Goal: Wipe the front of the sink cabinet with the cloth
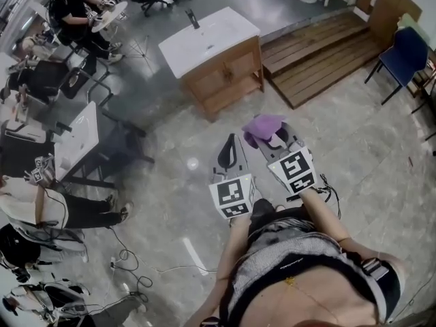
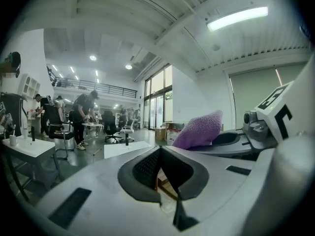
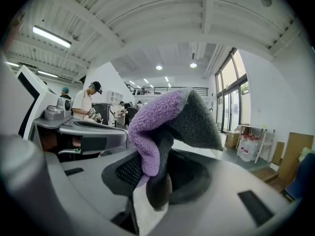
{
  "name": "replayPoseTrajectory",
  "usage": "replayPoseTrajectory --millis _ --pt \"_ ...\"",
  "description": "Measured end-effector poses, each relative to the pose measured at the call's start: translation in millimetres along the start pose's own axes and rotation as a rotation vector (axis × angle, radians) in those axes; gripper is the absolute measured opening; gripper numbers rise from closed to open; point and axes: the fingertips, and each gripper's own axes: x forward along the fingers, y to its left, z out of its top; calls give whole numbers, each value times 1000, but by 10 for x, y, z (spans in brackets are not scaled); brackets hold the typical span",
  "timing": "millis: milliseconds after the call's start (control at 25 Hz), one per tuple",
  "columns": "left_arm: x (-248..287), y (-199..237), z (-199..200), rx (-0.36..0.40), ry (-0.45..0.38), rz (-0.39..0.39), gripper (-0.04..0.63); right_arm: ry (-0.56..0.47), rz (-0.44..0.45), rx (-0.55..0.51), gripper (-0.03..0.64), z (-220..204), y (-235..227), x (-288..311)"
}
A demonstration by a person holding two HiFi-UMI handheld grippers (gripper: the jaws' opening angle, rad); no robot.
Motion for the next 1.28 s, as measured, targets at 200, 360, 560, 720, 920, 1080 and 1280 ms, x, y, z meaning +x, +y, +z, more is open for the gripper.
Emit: replayPoseTrajectory --millis 200,360,560,720,920,1080,1280 --pt "239 307 28 -7 -2 -8 0 3 -11 -9 173 88 -45 377" --pt "361 525 -21 -10 7 -16 0 17 -21 -10 173 91 -16 641" --pt "506 809 -39 -9 17 -22 0 21 -28 9 173 138 28 952" --pt "553 991 -35 5 20 -20 0 38 -28 3 173 127 91 1119" --pt "607 1101 -91 5 32 -37 0 37 -35 12 173 111 135 1222" --pt "657 1149 -88 0 38 -42 0 36 -34 9 174 152 143 1269" --pt "814 1227 -24 -10 25 -34 0 39 -24 -13 173 198 82 1420"
